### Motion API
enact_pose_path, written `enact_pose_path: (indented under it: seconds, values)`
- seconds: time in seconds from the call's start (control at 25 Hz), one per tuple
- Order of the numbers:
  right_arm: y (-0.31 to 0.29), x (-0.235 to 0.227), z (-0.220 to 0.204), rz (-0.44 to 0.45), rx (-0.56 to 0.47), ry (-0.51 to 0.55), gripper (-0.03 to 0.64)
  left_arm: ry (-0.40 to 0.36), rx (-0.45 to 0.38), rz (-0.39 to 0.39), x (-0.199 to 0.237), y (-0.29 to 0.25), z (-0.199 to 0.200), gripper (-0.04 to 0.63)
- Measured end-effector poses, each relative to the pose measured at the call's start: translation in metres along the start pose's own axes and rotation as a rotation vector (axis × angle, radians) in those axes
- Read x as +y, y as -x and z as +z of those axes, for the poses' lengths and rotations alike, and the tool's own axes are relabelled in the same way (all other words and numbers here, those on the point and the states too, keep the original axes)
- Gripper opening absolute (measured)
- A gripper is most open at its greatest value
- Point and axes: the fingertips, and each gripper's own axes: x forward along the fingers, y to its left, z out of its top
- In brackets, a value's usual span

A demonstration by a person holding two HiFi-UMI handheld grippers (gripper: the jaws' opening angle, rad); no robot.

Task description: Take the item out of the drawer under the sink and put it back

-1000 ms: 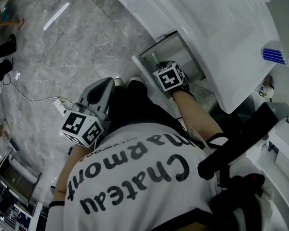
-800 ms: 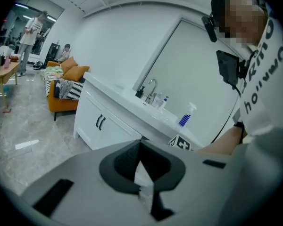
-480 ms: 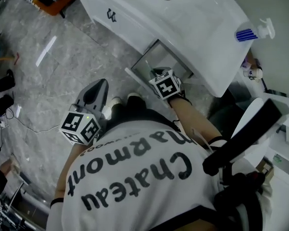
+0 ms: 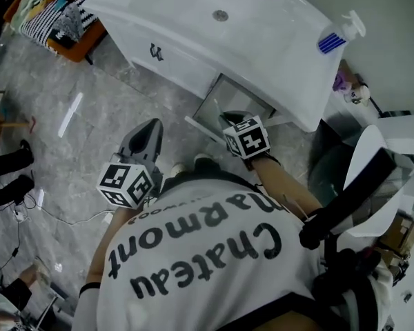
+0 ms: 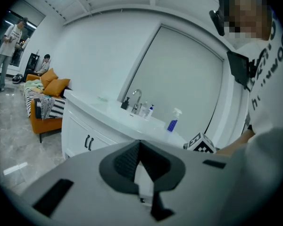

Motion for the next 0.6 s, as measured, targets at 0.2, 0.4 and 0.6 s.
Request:
enact_pose_path:
  seconds: [0.2, 0.4, 0.6]
  values:
    - [0.018, -0.001, 0.025, -0.016, -0.086, -0.041, 0.049, -0.011, 0.007, -0.042, -0.004, -0.007, 0.007, -0.003]
    - [0.043, 0.007, 0.055, -0.006, -0.184, -0.094, 0.049, -0.024, 0.010, -0.083, -0.010, -0.008, 0.012, -0.003]
    - [0.069, 0.018, 0.086, -0.005, -0.286, -0.114, 0.049, -0.026, 0.000, -0.137, -0.013, -0.013, 0.020, -0.003]
